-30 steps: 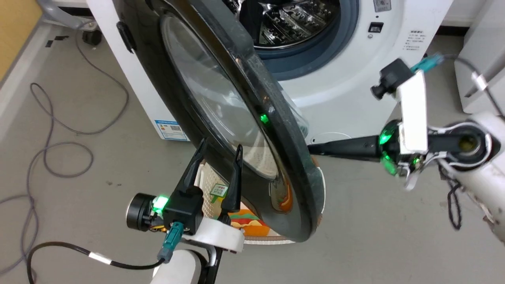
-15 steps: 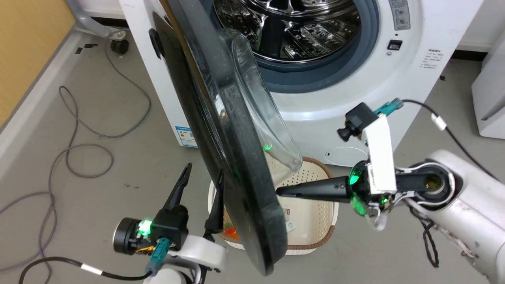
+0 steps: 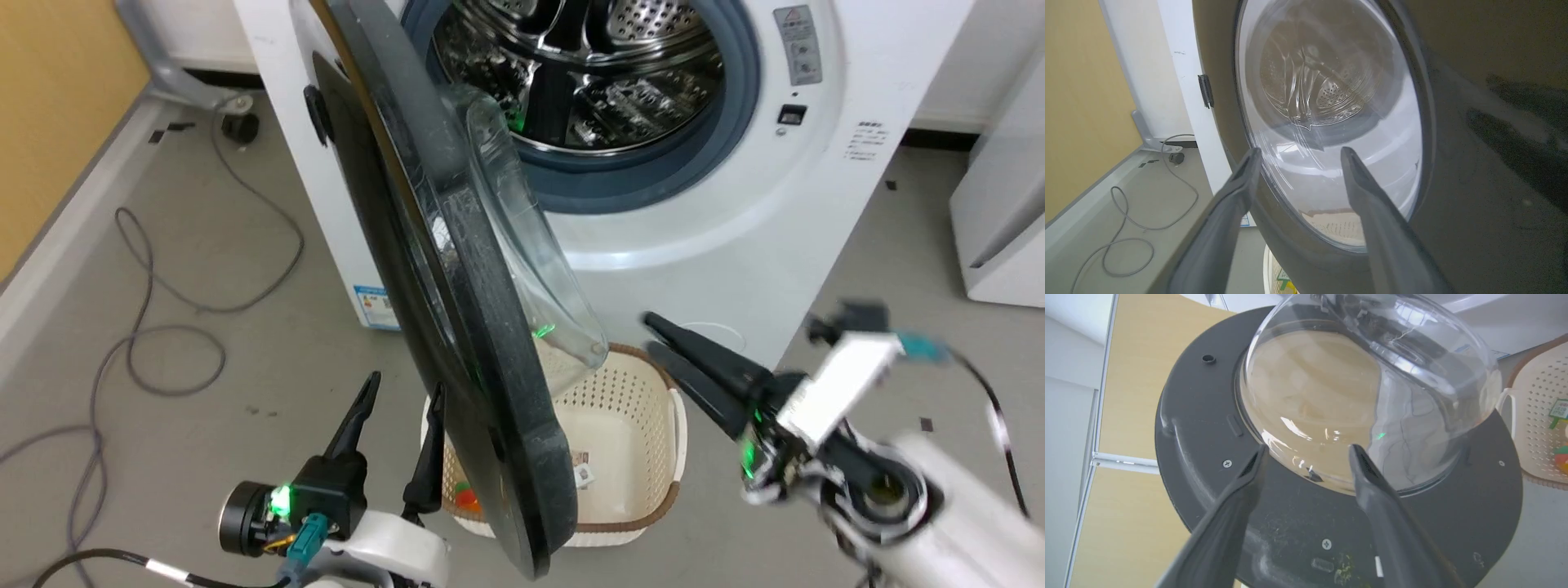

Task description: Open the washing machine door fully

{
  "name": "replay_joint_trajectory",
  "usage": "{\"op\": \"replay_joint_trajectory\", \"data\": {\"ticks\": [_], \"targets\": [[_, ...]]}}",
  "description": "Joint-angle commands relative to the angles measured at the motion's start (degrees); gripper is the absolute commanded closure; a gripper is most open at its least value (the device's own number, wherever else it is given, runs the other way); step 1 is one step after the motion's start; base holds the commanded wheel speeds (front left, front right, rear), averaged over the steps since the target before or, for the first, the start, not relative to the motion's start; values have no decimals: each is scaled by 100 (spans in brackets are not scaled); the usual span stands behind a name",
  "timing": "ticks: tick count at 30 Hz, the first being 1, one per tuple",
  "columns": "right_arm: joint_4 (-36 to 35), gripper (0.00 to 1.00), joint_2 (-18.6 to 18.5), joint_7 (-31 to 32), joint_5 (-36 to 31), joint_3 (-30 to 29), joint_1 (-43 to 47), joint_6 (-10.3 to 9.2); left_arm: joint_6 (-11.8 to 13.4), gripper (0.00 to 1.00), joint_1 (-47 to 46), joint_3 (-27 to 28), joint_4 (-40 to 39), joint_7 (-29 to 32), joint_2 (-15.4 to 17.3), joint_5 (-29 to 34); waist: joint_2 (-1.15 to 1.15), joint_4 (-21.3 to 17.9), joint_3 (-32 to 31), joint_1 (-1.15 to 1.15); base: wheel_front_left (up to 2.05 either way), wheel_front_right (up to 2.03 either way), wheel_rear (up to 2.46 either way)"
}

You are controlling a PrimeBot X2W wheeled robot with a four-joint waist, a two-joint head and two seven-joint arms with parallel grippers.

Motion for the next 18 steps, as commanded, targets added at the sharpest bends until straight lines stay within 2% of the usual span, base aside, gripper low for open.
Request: {"op": "replay_joint_trajectory", "data": {"ticks": [1, 4, 5, 6, 10, 11, 15, 18], "targets": [[2, 0, 71, -274, -96, -155, 313, 7, -31, 0, 104, 38, 22, -32, 12, -21, 0, -61, -64, 0, 0, 0, 0], [139, 0, 123, -1236, -420, -572, 920, 7, -102, 0, 168, 78, 82, -32, 8, -22, 0, -125, -143, 0, 0, 0, 0], [336, 0, 116, -1922, -690, -779, 1262, 7, -146, 0, 196, 109, 123, -32, 7, -14, 0, -166, -189, 0, 0, 0, 0], [449, 0, 126, -2251, -830, -836, 1416, 7, -166, 0, 211, 128, 140, -32, 7, -12, 0, -185, -211, 0, 0, 0, 0], [940, 0, 211, -2728, -1416, -1253, 1945, 7, -217, 0, 283, 217, 195, -32, 5, -3, 0, -273, -283, 0, 0, 0, 0], [1116, 0, 286, -2738, -1651, -1593, 2049, 7, -224, 0, 299, 247, 206, -32, 5, -2, 0, -304, -298, 0, 0, 0, 0], [1560, 0, 740, -2745, -3437, -3172, 2433, 7, -248, 0, 361, 349, 239, -32, 2, -1, 0, -397, -347, 0, 0, 0, 0], [1342, 0, 1090, -2746, -5381, -4248, 2699, 7, -258, 0, 397, 417, 252, -32, -1, 4, 0, -463, -366, 0, 0, 0, 0]]}}
